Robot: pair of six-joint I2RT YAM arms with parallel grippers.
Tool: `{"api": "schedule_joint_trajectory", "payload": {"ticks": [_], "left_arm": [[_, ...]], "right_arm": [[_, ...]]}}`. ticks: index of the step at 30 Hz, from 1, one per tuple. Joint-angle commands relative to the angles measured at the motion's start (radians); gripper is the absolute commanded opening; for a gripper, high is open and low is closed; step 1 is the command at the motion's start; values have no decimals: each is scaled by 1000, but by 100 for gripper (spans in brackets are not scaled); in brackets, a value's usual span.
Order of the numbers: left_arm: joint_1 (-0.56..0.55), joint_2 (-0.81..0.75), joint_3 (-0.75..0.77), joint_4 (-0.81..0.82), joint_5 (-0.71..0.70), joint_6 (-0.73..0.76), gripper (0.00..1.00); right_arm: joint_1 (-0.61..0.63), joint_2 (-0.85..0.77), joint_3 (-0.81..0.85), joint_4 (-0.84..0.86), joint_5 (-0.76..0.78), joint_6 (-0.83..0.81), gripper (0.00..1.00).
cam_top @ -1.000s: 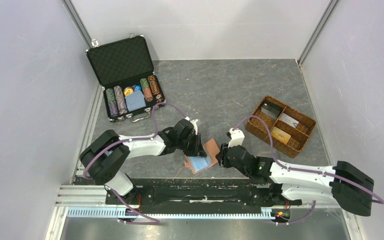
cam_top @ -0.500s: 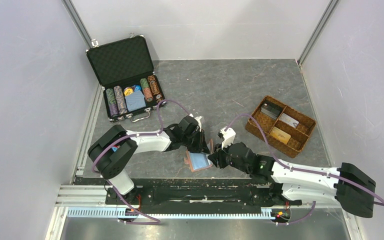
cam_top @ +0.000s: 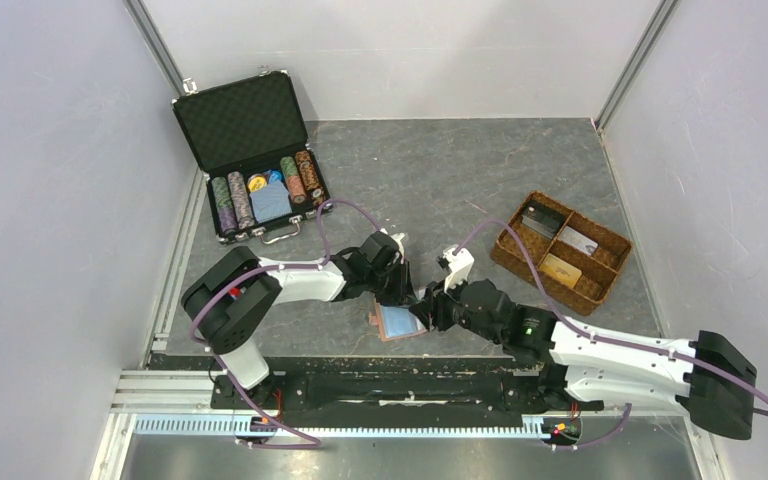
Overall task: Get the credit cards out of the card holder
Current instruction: Open the card holder at the center of the board.
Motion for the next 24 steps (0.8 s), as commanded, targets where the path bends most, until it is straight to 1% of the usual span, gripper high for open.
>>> {"api": "schedule_joint_trajectory", "payload": {"ticks": [1,5,11,16,24], "left_arm": [[2,16,37,-9,-3,16,24],[2,1,33,-13,-7,2,24],[9,-82,10,-22,-26,-49,26],[20,-170,-12,-116,-90,-43,26],[21,-300,-95,-210,-182,11,26]], "right_arm": [[6,-38,52,-30,38,-17,42],[6,4,32,-10,56,-19,37],[5,91,-18,83,63,11,32],[3,170,-64,126,100,51,29],[-7,195,-169,179,120,115,28]]}}
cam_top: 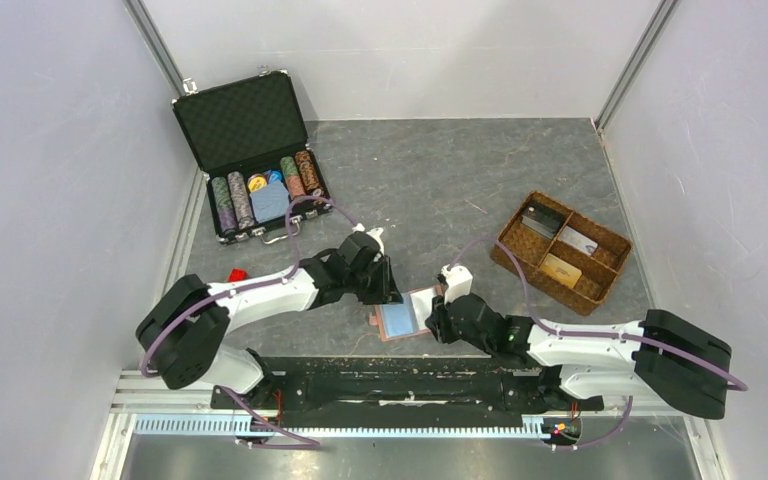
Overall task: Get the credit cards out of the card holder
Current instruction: Open the card holder at the center of the board.
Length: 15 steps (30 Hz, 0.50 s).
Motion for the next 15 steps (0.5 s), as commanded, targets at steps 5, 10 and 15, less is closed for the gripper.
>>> {"api": "schedule_joint_trajectory", "payload": {"ticks": [5,10,15], "left_arm": [[4,-74,-81,-76,-103,40,22],[3,-63,-104,-59,-122,45,19],[3,-30,-99,-34,-107,59,18]], "right_arm": [[-5,12,-90,119,33,76,28],[-5,8,-105,120,32,80,27],[-4,-4,-119,137,27,84,28]]}}
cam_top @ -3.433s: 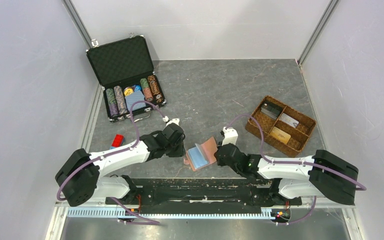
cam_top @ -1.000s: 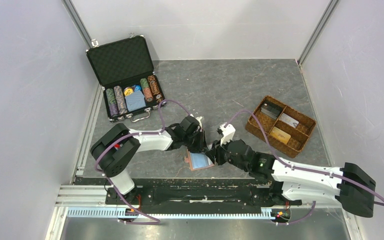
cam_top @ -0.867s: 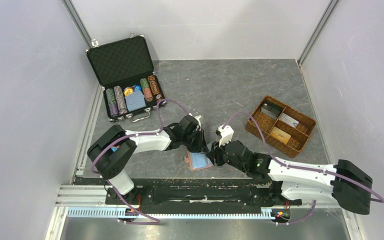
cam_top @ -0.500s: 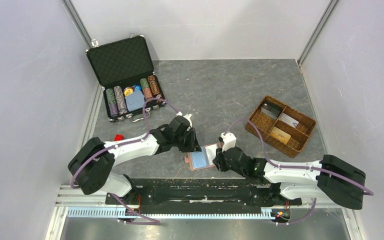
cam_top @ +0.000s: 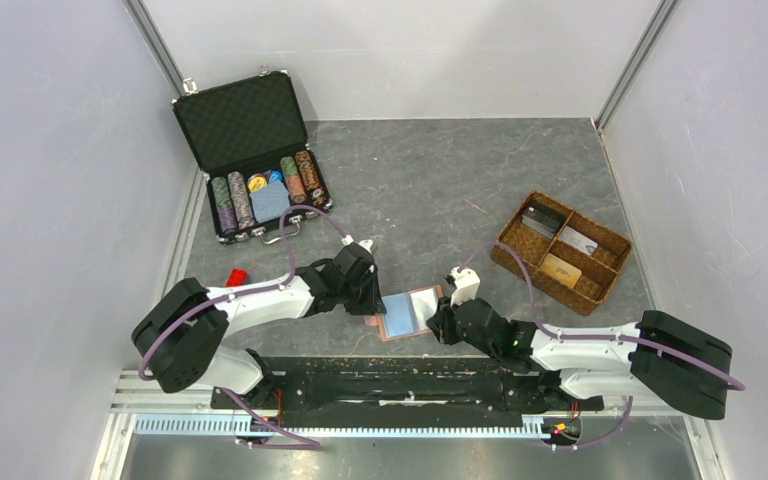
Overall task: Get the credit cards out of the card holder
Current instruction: Open the card holder at the center of the board.
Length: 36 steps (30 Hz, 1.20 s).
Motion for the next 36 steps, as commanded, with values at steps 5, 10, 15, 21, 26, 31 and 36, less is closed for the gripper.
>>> {"api": "schedule_joint_trajectory", "payload": {"ticks": [5,10,15,21,26,31,36], "left_arm": [[3,25,9,52,7,50,18],[3,34,6,80,40,49,18],[3,37,6,103,74,41,18],[3,45,1,143,110,25,18],[3,66,9,159,124,23,19],[3,67,15,182,142,11,19],[3,63,24,181,146,-3,19]], "right_arm": [[-3,-9,-20,7,-1,13,30],[-3,-10,1,7,-17,7,35],[-2,-25,28,19,-46,2,44],[-2,24,81,29,-65,-17,51],[-2,45,74,69,-77,-8,68],[0,69,83,66,-66,-20,74],[30,112,128,-2,3,-29,80]]}}
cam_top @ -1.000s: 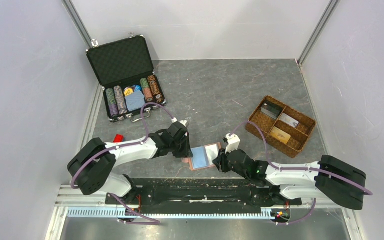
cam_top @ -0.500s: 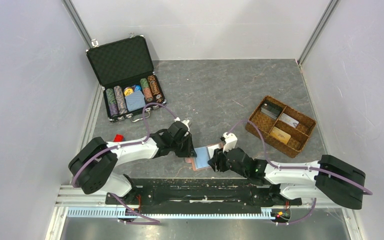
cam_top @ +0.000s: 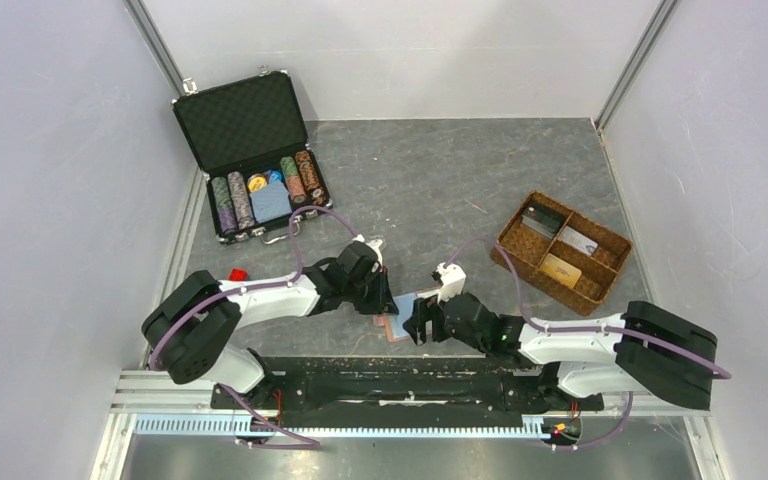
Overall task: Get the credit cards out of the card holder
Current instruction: Open the card holder at the center of the board.
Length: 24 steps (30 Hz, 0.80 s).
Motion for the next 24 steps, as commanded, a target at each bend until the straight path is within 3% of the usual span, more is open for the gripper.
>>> {"api": "schedule_joint_trajectory", "payload": {"ticks": [1,7,14,24], "left_arm": [[3,-3,23,48,19,-16,19],[4,-26,14,46,-2,-27,19],[4,-28,5,37,-6,-28,19],[5,-52,6,6,-37,-15,19]], "right_arm": [[33,42,70,-57,86,-19,83],[114,104,157,-169,260,-31,87],[170,194,241,-273,388,-21,86],[180,149,206,-246,401,15,59]]}}
